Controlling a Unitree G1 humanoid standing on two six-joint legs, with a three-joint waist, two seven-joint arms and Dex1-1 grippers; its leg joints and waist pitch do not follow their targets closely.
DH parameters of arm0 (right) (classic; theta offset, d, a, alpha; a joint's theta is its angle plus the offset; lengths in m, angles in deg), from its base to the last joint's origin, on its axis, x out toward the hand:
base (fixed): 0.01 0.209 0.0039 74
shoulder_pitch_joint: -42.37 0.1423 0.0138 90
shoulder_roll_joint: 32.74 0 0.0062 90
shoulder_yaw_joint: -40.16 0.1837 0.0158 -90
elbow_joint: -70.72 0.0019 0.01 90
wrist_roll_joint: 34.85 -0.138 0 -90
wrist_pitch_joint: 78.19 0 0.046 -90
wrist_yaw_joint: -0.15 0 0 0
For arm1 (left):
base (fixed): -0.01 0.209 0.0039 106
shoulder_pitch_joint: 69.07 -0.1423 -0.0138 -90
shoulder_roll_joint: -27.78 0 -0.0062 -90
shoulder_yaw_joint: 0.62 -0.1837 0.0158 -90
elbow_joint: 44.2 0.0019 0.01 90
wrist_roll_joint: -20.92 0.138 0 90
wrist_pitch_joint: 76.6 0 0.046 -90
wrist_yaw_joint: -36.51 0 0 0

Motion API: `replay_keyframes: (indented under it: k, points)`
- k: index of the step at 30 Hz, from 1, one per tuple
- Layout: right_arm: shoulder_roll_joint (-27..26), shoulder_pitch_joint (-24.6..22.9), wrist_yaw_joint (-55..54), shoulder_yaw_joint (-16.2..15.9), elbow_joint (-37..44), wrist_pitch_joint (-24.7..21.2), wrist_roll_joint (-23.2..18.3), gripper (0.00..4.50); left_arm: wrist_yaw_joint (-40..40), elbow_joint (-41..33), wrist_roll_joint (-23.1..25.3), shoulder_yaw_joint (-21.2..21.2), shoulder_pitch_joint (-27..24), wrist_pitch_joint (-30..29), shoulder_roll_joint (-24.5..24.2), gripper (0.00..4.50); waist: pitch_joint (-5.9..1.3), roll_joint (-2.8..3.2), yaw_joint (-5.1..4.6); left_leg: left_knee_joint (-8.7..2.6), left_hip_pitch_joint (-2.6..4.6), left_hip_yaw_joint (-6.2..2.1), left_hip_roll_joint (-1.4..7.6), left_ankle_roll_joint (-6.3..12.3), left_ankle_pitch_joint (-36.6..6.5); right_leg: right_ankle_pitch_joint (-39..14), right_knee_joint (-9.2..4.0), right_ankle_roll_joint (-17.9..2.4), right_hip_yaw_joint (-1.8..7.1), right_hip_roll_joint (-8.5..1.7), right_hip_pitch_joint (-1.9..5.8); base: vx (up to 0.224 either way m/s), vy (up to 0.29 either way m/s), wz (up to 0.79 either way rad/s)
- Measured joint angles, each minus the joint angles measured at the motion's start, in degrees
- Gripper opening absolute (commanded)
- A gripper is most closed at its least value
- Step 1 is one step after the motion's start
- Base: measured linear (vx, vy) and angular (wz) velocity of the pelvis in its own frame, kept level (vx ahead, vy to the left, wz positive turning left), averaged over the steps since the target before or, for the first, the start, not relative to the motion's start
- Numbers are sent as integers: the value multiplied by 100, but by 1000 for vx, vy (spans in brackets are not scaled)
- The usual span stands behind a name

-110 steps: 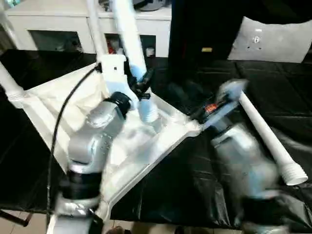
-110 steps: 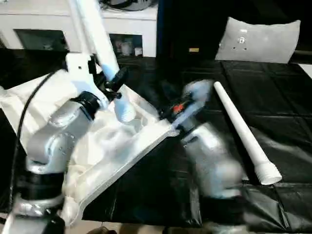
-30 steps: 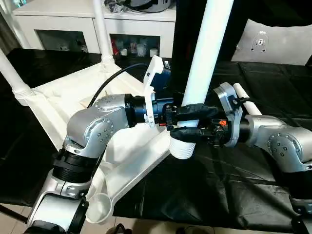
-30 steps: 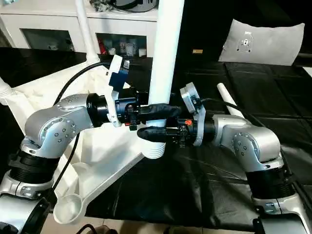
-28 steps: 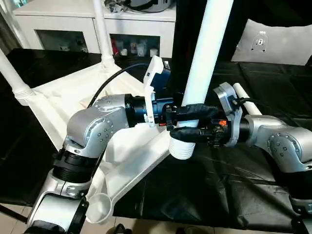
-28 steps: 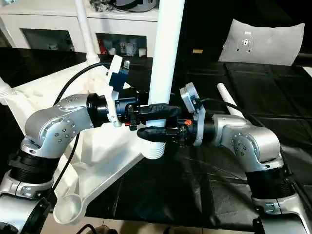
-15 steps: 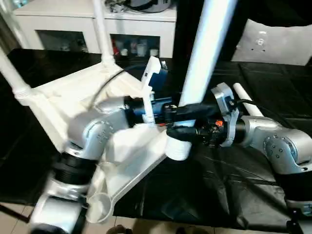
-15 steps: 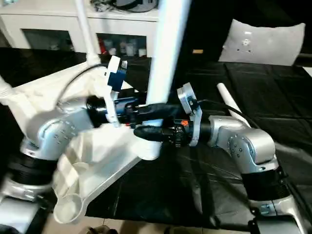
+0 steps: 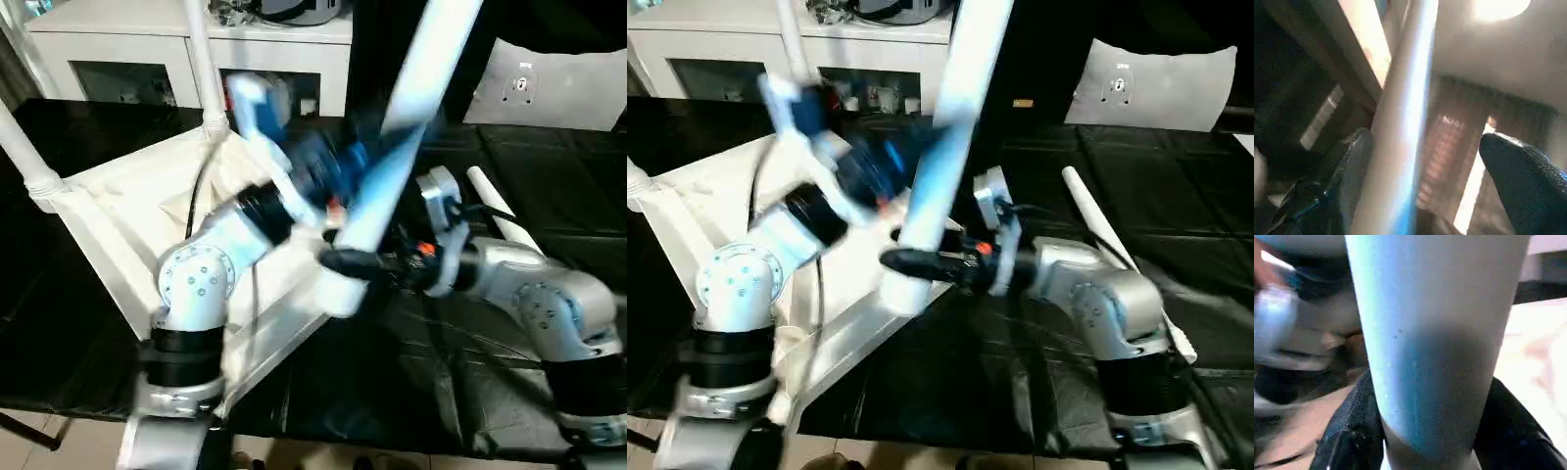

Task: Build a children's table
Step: Insert table leg to table base

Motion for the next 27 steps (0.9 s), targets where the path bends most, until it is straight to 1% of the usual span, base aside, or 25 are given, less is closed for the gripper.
replay_keyframes:
  k: [1, 3, 5, 7, 9, 11, 12, 13, 15, 17, 18, 21, 23, 24, 27]
  points:
    - [-33, -36, -118, 11, -30, 46, 82, 192, 119, -31, 97, 57, 59, 105, -15, 395, 0, 1, -2, 0, 0, 0, -1, 0, 0, -1, 0, 2, 0, 0, 0, 0, 0, 0]
    - [-95, -43, -417, 29, -24, 241, 308, 192, 563, -80, 473, 223, 88, 322, -101, 395, -1, 2, -9, 0, 0, 0, -1, 0, 0, -1, -4, 3, 0, 0, 1, 0, 0, 0]
    - [-160, -53, -610, 70, 8, 402, 428, 192, 1049, -10, 902, 302, 96, 453, -169, 395, -1, 2, -17, 0, 1, -1, -1, 0, 0, -1, -6, 5, 0, 0, 2, 0, 0, 0]
    - [-225, -63, -743, 66, 54, 480, 513, 192, 1552, 199, 1378, 296, 124, 531, -307, 395, -1, 2, -17, 0, 0, -2, -1, 0, 0, -1, -5, 7, -1, 1, 1, 0, 0, 0]
    - [-243, -87, -833, 60, 75, 535, 581, 192, 1880, 422, 1762, 260, 125, 540, -416, 395, -1, 2, -14, 0, -3, -4, 0, 0, 0, -1, -9, 9, -3, 1, 1, 0, 0, 0]
    - [-271, -140, -922, 54, 107, 614, 664, 192, 2061, 655, 2275, -58, 122, 559, -705, 395, -1, 1, 3, 0, -7, -7, -1, 0, -1, -2, -9, 10, -3, 1, 0, 0, 0, 0]
    - [-319, -166, -990, 30, 110, 689, 754, 192, 2038, 795, 2615, -378, 117, 569, -923, 395, -1, 2, 9, 0, -9, -8, -1, 1, -2, -3, -9, 12, -3, 1, 0, 0, 0, 0]
    - [-332, -176, -1031, -4, 112, 716, 808, 192, 2000, 853, 2757, -560, 108, 539, -1000, 395, -1, 2, 14, 0, -12, -8, -1, 1, -2, -3, -9, 12, -3, 1, -2, 0, 0, 0]
    - [-344, -177, -1090, -91, 112, 766, 919, 192, 1835, 859, 2842, -801, 65, 449, -952, 395, 0, 2, 26, 0, -18, -7, -3, 7, -7, -3, -11, 11, -1, -2, -2, 0, 0, 0]
    - [-355, -176, -1116, -160, 112, 830, 977, 192, 1665, 756, 2810, -1002, 40, 312, -891, 395, 0, 3, 31, 0, -20, -6, -5, 9, -9, -1, -11, 8, 1, -4, -3, 0, 0, 0]
    - [-360, -178, -1133, -188, 111, 870, 1044, 192, 1499, 582, 2732, -1166, 4, 259, -860, 395, 2, 6, 22, 0, -20, -6, -5, 10, -10, 0, -10, 6, 1, -4, -4, 0, 0, 0]
    - [-344, -180, -1186, -191, 111, 941, 1107, 191, 1272, 274, 2607, -1271, 0, 216, -878, 395, -1, 16, -3, -3, -11, -5, -1, 8, -10, 4, -1, 1, 1, 0, -5, 0, 0, 0]
    - [-319, -195, -1199, -191, 111, 956, 1178, 190, 1180, 172, 2583, -1318, -26, 187, -940, 395, -5, 31, -28, -3, -7, -4, 0, 7, -9, 3, 1, 2, 0, 0, -4, 0, 0, 0]
    - [-299, -224, -1206, -191, 111, 969, 1215, 190, 1113, 63, 2567, -1361, -109, 189, -997, 395, -8, 50, -36, -3, -1, -4, 0, 7, -8, 2, 1, 3, 0, 1, -3, 0, 0, 0]
    - [-295, -264, -1255, -195, 110, 975, 1282, 190, 971, 4, 2569, -1424, -183, 211, -1059, 395, -5, 63, -43, -2, -2, -4, -1, 7, -8, 2, 0, 4, 0, 0, -3, 0, 0, 0]
